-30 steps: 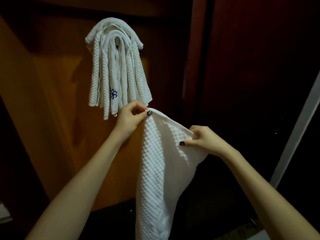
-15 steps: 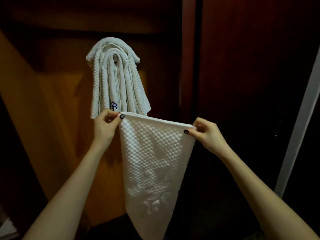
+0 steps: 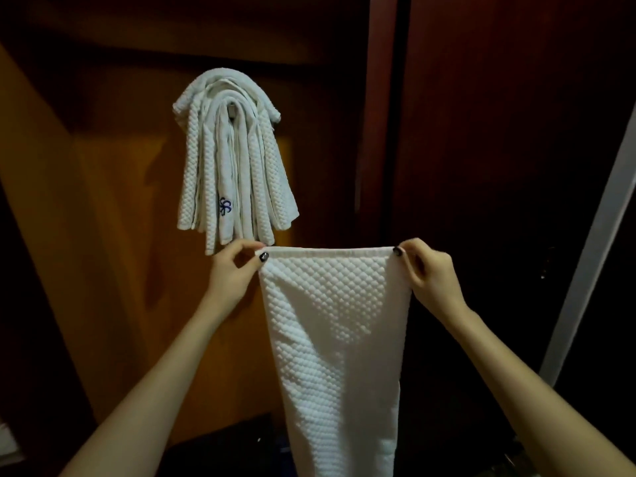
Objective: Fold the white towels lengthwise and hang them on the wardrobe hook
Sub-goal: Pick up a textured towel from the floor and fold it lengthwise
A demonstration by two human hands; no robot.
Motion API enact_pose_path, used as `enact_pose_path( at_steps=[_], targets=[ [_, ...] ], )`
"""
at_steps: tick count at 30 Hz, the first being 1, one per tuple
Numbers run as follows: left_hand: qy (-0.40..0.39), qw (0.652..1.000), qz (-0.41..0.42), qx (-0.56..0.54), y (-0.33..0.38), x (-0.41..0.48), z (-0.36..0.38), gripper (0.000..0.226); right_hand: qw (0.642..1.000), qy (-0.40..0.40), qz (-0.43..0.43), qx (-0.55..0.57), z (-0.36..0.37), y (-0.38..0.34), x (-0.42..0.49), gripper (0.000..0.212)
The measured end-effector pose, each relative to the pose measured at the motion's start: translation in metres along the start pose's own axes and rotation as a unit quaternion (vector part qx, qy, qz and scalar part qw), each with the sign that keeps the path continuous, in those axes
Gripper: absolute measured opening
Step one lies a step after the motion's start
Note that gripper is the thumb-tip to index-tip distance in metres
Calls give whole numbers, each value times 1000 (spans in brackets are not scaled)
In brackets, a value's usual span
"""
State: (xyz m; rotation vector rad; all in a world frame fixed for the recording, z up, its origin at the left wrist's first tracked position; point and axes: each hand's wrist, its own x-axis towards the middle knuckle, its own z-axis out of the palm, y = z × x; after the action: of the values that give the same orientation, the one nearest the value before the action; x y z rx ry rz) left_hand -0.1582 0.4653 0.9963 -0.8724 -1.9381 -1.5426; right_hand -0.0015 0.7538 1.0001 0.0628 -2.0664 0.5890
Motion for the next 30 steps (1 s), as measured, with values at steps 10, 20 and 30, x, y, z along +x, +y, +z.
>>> enact_pose_path(
  at_steps=[10,20,30],
  targets=[
    [-46,991,-118,47,-30,-26,36,20,964,-234,109,-57,9,21,-20,31],
    [-4,996,-73,-48,16,-48,56,26,922,-117,276,245,38,-25,-33,22],
    [-57,988,-80,-115,41,-50,63,16,905,-201,226,299,35,-53,-20,15]
  ],
)
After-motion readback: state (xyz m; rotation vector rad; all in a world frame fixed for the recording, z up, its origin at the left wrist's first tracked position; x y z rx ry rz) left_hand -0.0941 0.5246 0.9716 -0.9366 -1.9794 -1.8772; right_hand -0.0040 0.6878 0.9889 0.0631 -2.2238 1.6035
